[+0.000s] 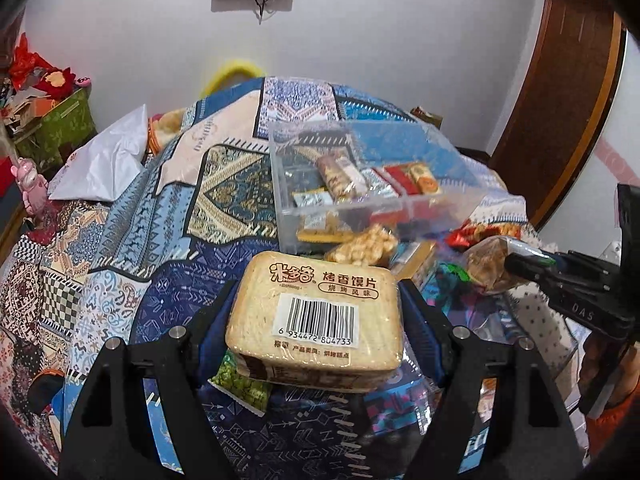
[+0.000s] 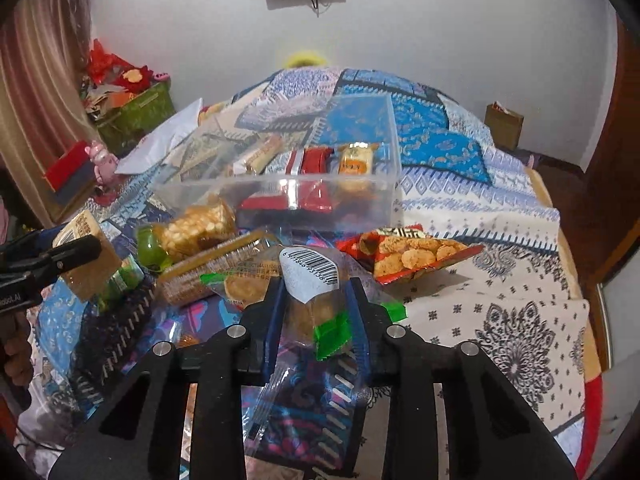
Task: Organize snacks
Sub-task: 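Carry both held packs toward the clear box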
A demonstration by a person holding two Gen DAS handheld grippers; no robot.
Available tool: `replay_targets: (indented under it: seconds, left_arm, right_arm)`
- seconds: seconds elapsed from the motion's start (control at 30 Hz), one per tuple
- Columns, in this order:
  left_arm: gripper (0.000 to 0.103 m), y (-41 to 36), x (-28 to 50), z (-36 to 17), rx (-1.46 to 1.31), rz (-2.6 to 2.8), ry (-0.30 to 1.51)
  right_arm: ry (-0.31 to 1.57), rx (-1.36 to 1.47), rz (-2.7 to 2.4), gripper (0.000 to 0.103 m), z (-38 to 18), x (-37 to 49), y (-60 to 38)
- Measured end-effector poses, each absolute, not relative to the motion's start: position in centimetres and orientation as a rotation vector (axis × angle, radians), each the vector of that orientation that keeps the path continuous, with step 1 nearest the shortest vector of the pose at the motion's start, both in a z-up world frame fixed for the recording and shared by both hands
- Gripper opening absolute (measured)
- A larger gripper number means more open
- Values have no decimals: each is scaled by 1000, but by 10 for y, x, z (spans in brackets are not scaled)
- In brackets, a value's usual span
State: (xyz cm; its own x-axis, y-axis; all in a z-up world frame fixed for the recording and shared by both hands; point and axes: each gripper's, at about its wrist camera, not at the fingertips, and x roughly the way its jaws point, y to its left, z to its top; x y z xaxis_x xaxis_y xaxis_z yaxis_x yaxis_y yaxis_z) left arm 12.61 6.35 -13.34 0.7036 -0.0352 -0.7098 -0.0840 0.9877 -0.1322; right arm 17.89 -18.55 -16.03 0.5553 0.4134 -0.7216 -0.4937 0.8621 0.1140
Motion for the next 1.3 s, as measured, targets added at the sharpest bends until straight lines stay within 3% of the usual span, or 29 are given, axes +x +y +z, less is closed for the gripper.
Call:
replay_targets:
  seconds: [0.57,1.3]
  left_arm:
    - [77,57,155,-90,-172,4,680]
    - [77,53,270,-94,-177,13,689]
  right_arm:
    - [641,-61,561,28,-99,185,-179]
    - [639,-84,540,28,-103,273,-137]
